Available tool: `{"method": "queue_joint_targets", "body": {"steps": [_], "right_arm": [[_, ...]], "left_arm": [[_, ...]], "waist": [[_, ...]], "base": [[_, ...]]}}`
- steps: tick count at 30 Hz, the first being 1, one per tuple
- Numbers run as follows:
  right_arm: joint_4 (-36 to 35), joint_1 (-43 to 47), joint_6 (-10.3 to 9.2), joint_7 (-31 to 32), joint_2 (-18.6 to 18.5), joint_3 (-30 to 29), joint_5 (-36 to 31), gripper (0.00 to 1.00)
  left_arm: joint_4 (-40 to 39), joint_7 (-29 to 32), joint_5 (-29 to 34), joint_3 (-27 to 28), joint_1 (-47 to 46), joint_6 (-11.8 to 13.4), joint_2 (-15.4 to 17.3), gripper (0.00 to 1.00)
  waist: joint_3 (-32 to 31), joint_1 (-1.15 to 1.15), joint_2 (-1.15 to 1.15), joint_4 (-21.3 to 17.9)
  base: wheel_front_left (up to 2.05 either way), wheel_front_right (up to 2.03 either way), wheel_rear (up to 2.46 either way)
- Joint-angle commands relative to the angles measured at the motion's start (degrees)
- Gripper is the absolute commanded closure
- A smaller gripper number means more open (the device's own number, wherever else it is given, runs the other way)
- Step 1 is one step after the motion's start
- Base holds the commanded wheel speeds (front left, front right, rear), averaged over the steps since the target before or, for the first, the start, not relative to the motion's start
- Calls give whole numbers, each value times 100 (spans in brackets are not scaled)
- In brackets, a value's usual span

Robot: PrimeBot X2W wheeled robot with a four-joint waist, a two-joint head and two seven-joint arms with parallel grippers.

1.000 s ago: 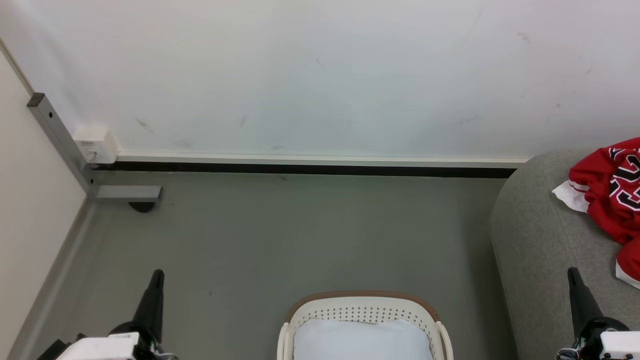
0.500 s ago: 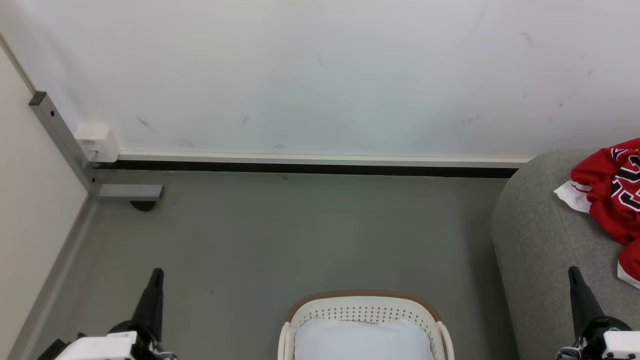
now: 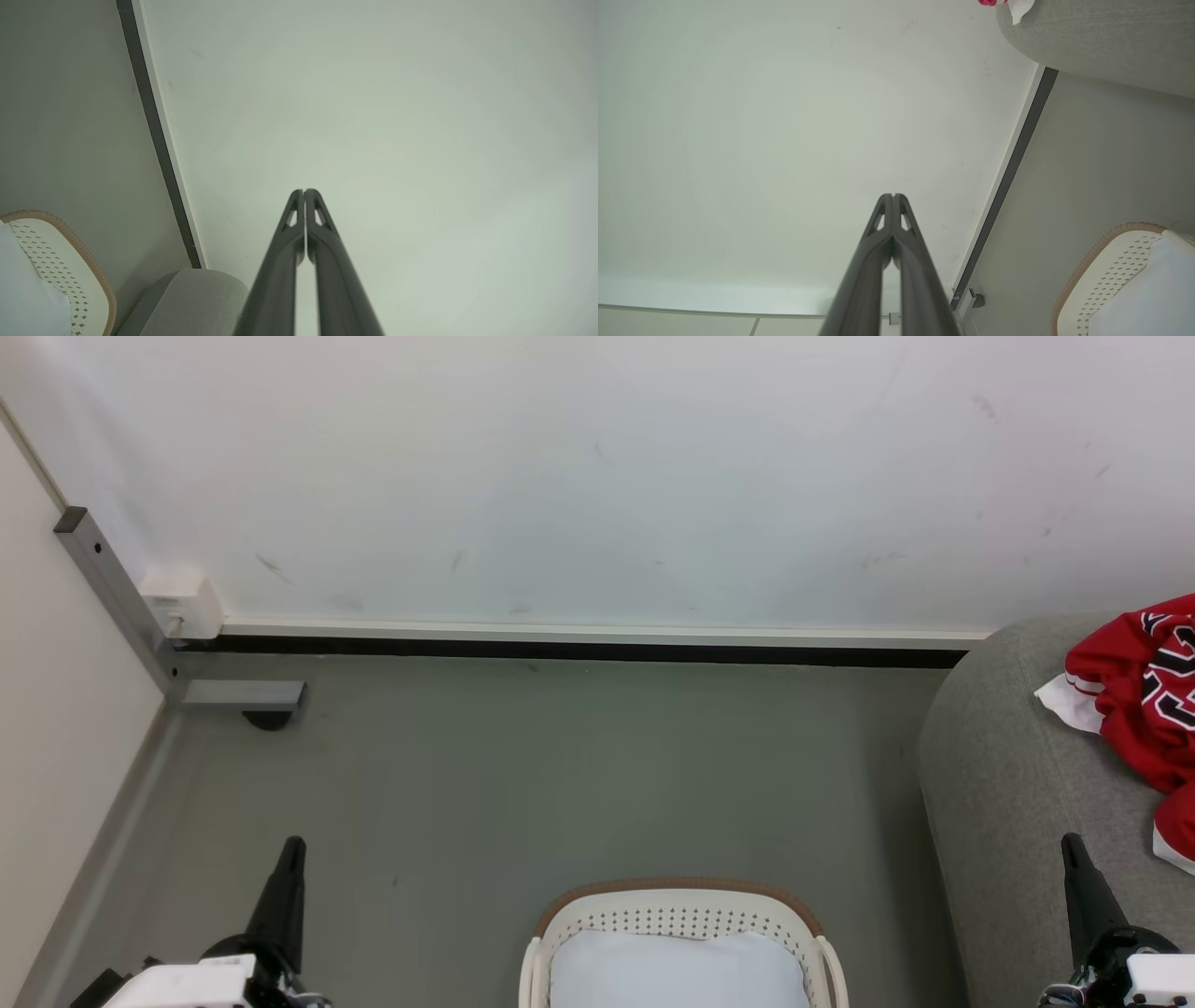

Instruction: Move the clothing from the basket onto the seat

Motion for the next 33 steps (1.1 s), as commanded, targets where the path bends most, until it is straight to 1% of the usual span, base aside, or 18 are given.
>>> {"method": "queue_joint_targets", "body": {"steps": [1,33], "right_arm": [[-32,-72,-12,20,-2,-22,2,100],[-31,-72,-12,21,-1,-22,1,100]], "left_arm": [[-21,23,-74,13,-50,-35,44,100],[-21,22,-75,12,-49,-34,43,100]], "waist": [[0,0,0,0],[0,0,0,0]], "base": [[0,0,0],[0,0,0]]}}
